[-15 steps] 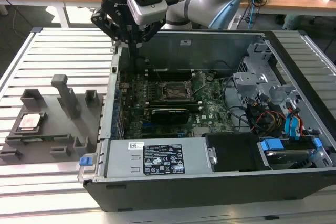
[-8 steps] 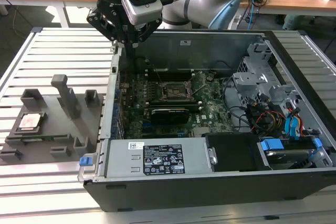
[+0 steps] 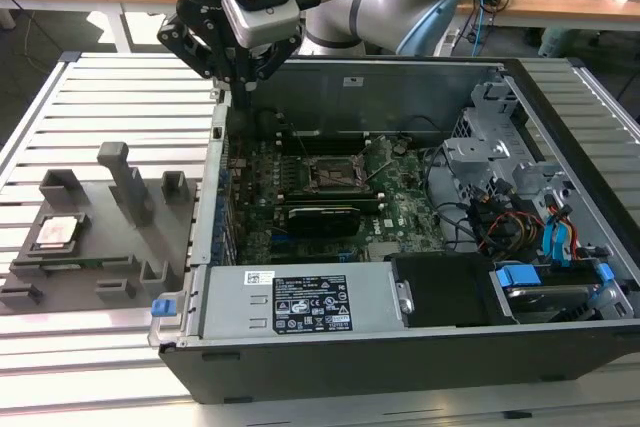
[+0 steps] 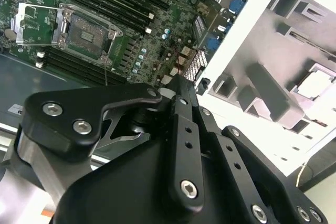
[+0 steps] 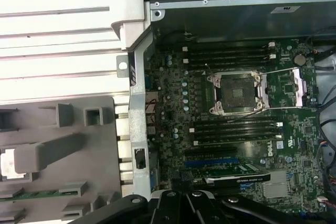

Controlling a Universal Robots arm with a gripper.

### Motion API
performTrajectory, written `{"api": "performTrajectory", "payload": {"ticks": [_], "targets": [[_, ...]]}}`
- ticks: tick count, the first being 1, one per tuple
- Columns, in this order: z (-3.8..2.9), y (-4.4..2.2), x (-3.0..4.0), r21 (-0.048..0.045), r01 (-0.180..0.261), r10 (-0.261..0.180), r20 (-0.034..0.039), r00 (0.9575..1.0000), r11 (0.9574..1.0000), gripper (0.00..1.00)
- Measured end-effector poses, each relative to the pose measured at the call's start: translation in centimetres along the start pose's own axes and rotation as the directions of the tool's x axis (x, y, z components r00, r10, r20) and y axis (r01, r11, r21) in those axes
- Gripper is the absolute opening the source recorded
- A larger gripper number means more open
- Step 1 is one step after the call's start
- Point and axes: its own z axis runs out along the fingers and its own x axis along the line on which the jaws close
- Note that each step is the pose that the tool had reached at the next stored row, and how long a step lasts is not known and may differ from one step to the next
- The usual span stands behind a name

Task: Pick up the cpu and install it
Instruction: 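Reach for the cpu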

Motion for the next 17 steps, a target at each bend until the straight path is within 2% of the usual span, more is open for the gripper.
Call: {"api": "performTrajectory", "payload": {"ticks": [5,11,17], "targets": [[-0.02,-0.05,0.67,0.0000,0.000,0.000,0.0000,1.0000,1.0000,0.11],[-0.05,-0.15,1.98,0.0000,0.000,0.000,0.0000,1.0000,1.0000,0.11],[-0.07,-0.20,2.64,0.0000,0.000,0.000,0.0000,1.0000,1.0000,0.11]]}}
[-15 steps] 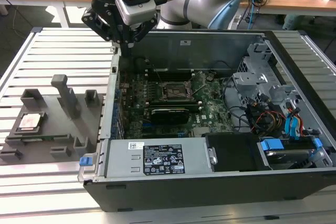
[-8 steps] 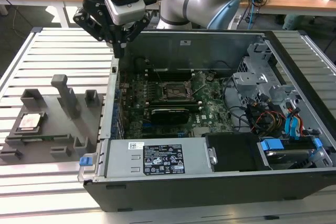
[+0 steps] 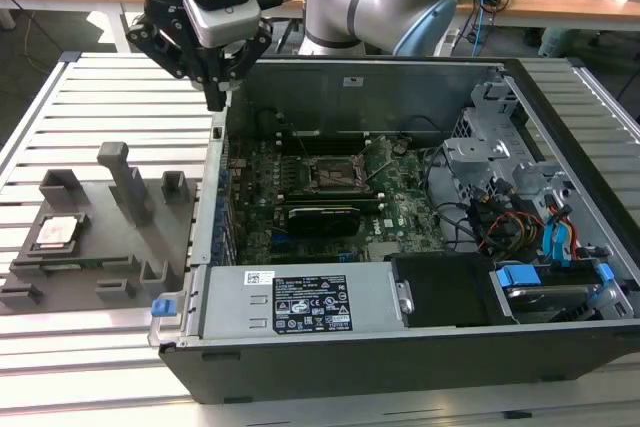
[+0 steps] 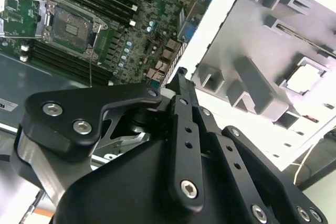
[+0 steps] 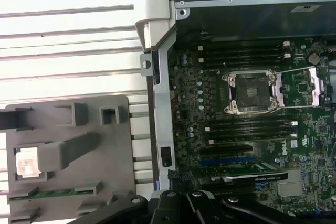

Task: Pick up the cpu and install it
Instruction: 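Reach for the cpu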

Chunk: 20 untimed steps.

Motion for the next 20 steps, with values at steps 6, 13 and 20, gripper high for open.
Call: {"api": "performTrajectory", "payload": {"ticks": [6,13,20], "targets": [[-0.03,-0.07,0.88,0.0001,0.000,0.000,0.0000,1.0000,1.0000,0.11],[-0.05,-0.13,1.79,0.0000,0.000,0.000,0.0000,1.0000,1.0000,0.11],[-0.08,-0.23,3.15,0.0000,0.000,0.000,0.0000,1.0000,1.0000,0.11]]}}
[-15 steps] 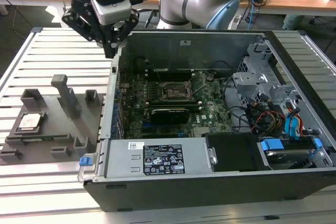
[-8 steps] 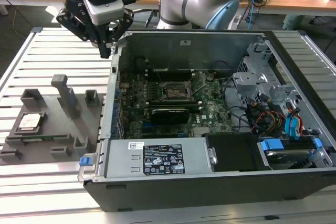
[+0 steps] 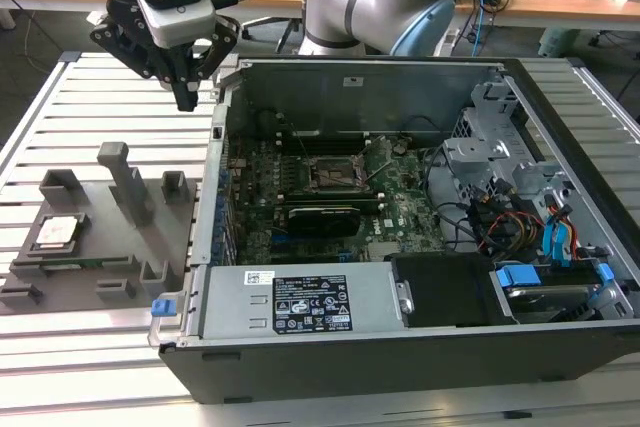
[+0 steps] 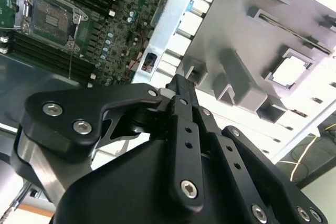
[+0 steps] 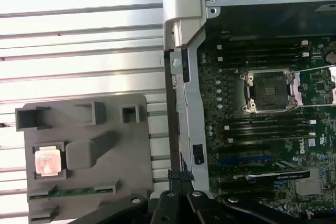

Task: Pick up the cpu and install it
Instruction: 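Reach for the cpu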

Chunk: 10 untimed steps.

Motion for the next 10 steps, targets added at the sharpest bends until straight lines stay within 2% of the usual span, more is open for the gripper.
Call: {"api": "performTrajectory", "payload": {"ticks": [10], "targets": [[-0.03,-0.08,1.05,0.0000,0.000,0.000,0.0000,1.0000,1.0000,0.11]]}}
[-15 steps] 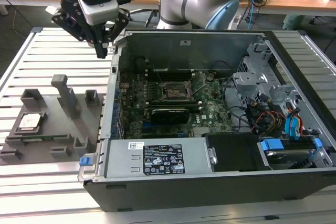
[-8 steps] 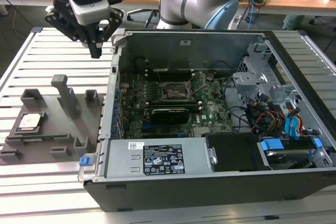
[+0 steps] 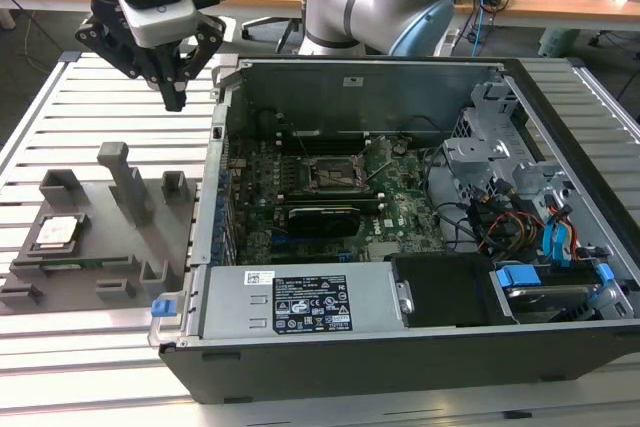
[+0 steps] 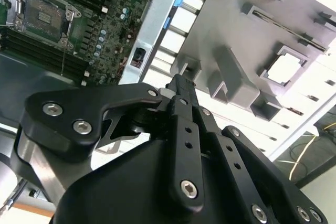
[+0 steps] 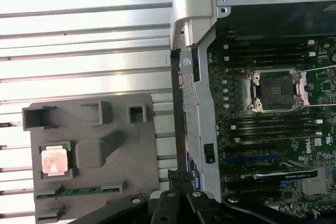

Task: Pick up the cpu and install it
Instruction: 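Reach for the cpu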

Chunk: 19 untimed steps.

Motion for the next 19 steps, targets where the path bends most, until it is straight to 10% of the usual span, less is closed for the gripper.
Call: {"api": "performTrajectory", "payload": {"ticks": [19], "targets": [[-0.06,-0.18,2.44,0.0000,0.000,0.000,0.0000,1.0000,1.0000,0.11]]}}
